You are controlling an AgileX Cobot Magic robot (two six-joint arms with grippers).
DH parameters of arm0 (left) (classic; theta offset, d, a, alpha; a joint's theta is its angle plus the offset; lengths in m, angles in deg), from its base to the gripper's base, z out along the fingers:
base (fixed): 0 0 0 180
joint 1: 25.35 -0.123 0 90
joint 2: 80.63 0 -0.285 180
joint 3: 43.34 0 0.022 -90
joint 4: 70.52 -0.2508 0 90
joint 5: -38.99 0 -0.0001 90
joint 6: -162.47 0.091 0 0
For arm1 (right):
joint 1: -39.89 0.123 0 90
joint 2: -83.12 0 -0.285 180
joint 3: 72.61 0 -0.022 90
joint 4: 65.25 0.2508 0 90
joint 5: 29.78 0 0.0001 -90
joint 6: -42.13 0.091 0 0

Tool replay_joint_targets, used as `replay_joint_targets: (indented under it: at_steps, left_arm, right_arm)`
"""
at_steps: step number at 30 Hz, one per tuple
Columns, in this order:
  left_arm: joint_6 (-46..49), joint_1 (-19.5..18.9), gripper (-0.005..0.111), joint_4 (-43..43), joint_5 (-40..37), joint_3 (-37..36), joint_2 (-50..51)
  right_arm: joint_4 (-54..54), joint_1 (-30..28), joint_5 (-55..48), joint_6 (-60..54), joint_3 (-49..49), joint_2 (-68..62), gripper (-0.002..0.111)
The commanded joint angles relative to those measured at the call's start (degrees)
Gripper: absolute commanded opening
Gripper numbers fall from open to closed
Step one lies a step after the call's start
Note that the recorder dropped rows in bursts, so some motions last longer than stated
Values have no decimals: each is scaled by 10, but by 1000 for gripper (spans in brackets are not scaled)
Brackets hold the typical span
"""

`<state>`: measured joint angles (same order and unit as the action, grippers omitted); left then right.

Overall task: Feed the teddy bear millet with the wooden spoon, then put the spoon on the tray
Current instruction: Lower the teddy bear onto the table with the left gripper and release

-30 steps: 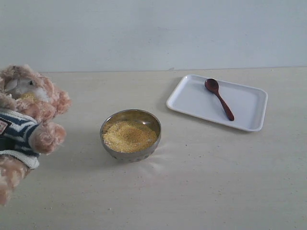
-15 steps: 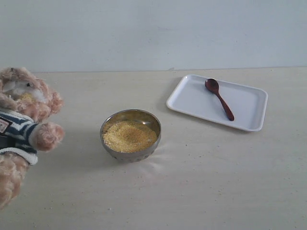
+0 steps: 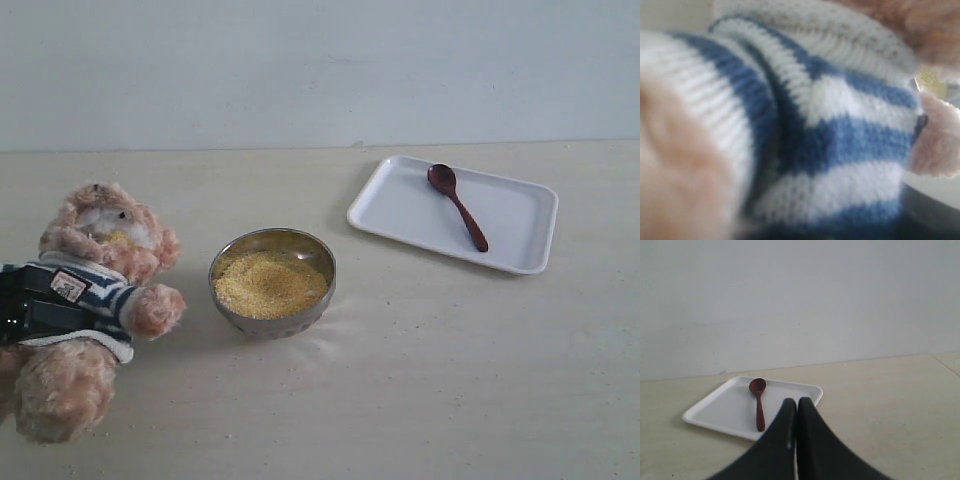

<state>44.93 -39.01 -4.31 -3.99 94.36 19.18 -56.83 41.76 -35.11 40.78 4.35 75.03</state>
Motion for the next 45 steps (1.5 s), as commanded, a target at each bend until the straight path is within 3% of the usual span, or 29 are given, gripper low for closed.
replay_joint_targets:
  at_steps: [1, 8, 16, 21, 25, 34, 39, 45]
  left_arm:
    - [44, 4, 7, 45, 26, 2, 35]
    - [69, 4, 10, 53, 50, 2, 74]
    - [100, 4, 50, 89, 55, 2, 95]
    - [84, 4, 64, 93, 51, 2, 96]
    - [76, 3, 70, 93, 51, 2, 96]
    - [76, 3, 70, 91, 51, 2, 96]
    - [76, 3, 86, 81, 57, 2, 96]
    - [51, 3, 93, 55, 37, 6, 96]
  right_arm:
    - [1, -1, 5, -1, 3, 3, 0]
    - [1, -1, 5, -1, 3, 3, 0]
    - [1, -1, 5, -1, 3, 3, 0]
    - [1, -1, 5, -1, 3, 3, 0]
    - [1, -1, 5, -1, 3, 3, 0]
    - [1, -1, 5, -1, 3, 3, 0]
    - [1, -1, 5, -1, 3, 3, 0]
    - [1, -1, 5, -1, 3, 3, 0]
